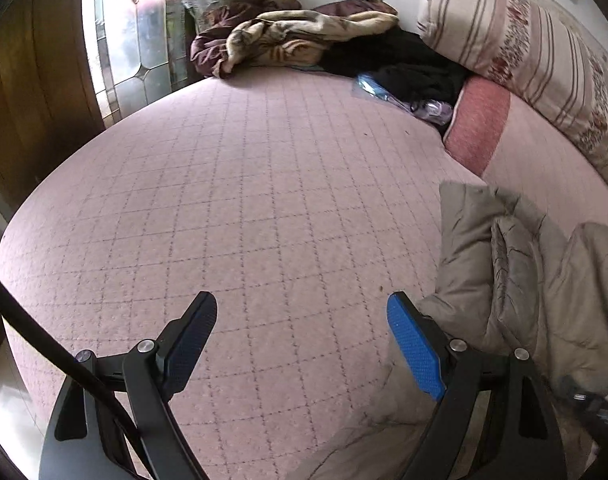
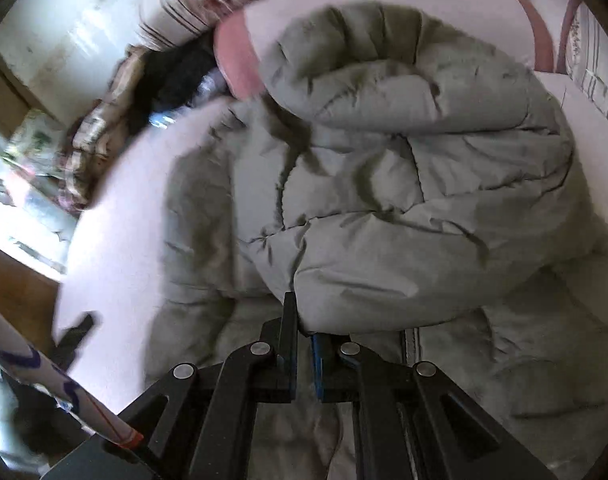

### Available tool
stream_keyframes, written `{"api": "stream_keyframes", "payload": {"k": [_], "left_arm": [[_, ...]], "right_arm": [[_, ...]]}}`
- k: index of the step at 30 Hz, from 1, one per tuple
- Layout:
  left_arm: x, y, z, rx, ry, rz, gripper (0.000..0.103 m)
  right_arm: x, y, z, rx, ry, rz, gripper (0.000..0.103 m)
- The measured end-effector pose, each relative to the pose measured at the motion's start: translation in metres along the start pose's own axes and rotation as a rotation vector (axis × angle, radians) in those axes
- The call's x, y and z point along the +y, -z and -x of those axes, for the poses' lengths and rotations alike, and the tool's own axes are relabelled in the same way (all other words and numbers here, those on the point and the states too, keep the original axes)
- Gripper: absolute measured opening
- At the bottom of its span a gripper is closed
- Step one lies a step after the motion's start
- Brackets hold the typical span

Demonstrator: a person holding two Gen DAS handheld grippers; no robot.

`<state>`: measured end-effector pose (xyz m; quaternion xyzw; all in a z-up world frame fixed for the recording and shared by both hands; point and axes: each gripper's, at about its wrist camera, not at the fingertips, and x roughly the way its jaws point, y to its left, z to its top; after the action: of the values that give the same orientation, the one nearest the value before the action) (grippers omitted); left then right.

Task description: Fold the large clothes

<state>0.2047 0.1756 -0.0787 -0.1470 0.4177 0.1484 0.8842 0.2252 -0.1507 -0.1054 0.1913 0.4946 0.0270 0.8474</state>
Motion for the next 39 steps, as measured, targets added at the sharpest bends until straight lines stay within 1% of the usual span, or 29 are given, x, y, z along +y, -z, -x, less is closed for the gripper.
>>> {"api": "stream_keyframes", "payload": {"k": [1, 4, 6, 8, 9, 10, 11, 12, 16, 18, 20, 22, 24, 26, 28, 29, 32, 33, 34, 35, 36, 38, 39], "left_arm": [[0.001, 0.0, 0.0, -0.001, -0.002, 0.001, 0.086], [0.0, 0.0, 0.003, -0.006, -0.003, -0.009, 0.086], [-0.002, 0.001, 0.004, -0.009, 0.001, -0.02, 0.086], [-0.004, 0.001, 0.006, -0.013, 0.003, -0.027, 0.086], [-0.005, 0.002, 0.007, -0.015, 0.004, -0.029, 0.086], [-0.006, 0.001, 0.007, -0.017, 0.006, -0.031, 0.086], [-0.006, 0.002, 0.008, -0.017, 0.008, -0.031, 0.086], [-0.005, 0.001, 0.008, -0.016, 0.011, -0.03, 0.086], [-0.005, 0.002, 0.009, -0.012, 0.016, -0.03, 0.086], [-0.005, 0.002, 0.009, -0.012, 0.019, -0.031, 0.086], [-0.007, 0.004, 0.011, -0.014, 0.018, -0.038, 0.086], [-0.009, 0.006, 0.011, -0.018, 0.014, -0.051, 0.086], [-0.014, 0.007, 0.011, -0.022, 0.006, -0.072, 0.086], [-0.016, 0.008, 0.009, -0.021, 0.005, -0.083, 0.086], [-0.019, 0.008, 0.008, -0.021, 0.0, -0.095, 0.086], [-0.019, 0.008, 0.007, -0.02, -0.001, -0.098, 0.086], [-0.023, 0.005, 0.005, -0.018, 0.005, -0.104, 0.086], [-0.024, 0.005, 0.005, -0.023, 0.004, -0.105, 0.086], [-0.024, 0.005, 0.005, -0.026, 0.002, -0.106, 0.086], [-0.025, 0.005, 0.005, -0.027, 0.001, -0.107, 0.086], [-0.026, 0.006, 0.005, -0.026, 0.002, -0.112, 0.086], [-0.026, 0.007, 0.005, -0.024, 0.0, -0.123, 0.086], [-0.026, 0.008, 0.006, -0.025, -0.004, -0.13, 0.086]], "right_arm": [[-0.001, -0.001, -0.014, 0.005, 0.02, -0.003, 0.006], [-0.007, -0.006, -0.043, 0.037, 0.044, -0.029, 0.006], [-0.011, -0.008, -0.046, 0.042, 0.033, -0.039, 0.008], [-0.014, -0.011, -0.037, 0.032, 0.017, -0.046, 0.013], [-0.015, -0.011, -0.029, 0.022, 0.013, -0.046, 0.025], [-0.016, -0.01, -0.018, 0.013, 0.014, -0.032, 0.031], [-0.016, -0.008, -0.009, 0.001, 0.018, -0.015, 0.041], [-0.016, -0.006, 0.005, -0.011, 0.027, 0.01, 0.044], [-0.026, -0.001, 0.049, -0.018, -0.007, 0.028, 0.044], [-0.026, -0.009, 0.067, -0.069, 0.012, 0.053, 0.044], [-0.027, -0.032, 0.088, -0.175, 0.07, 0.07, 0.044], [-0.029, -0.054, 0.091, -0.238, 0.138, 0.063, 0.046], [-0.033, -0.081, 0.079, -0.275, 0.22, 0.059, 0.046], [-0.038, -0.101, 0.058, -0.269, 0.3, 0.061, 0.046], [-0.039, -0.109, 0.033, -0.237, 0.355, 0.066, 0.046], [-0.041, -0.108, 0.022, -0.215, 0.363, 0.056, 0.046], [-0.058, -0.082, -0.014, -0.096, 0.298, -0.005, 0.046], [-0.061, -0.064, -0.034, -0.028, 0.278, -0.001, 0.046], [-0.061, -0.052, -0.043, -0.017, 0.29, 0.03, 0.046], [-0.057, -0.043, -0.046, -0.04, 0.317, 0.084, 0.046], [-0.054, -0.042, -0.046, -0.046, 0.327, 0.106, 0.046], [-0.053, -0.052, -0.041, -0.02, 0.322, 0.095, 0.046], [-0.053, -0.06, -0.032, -0.026, 0.31, 0.071, 0.046]]}}
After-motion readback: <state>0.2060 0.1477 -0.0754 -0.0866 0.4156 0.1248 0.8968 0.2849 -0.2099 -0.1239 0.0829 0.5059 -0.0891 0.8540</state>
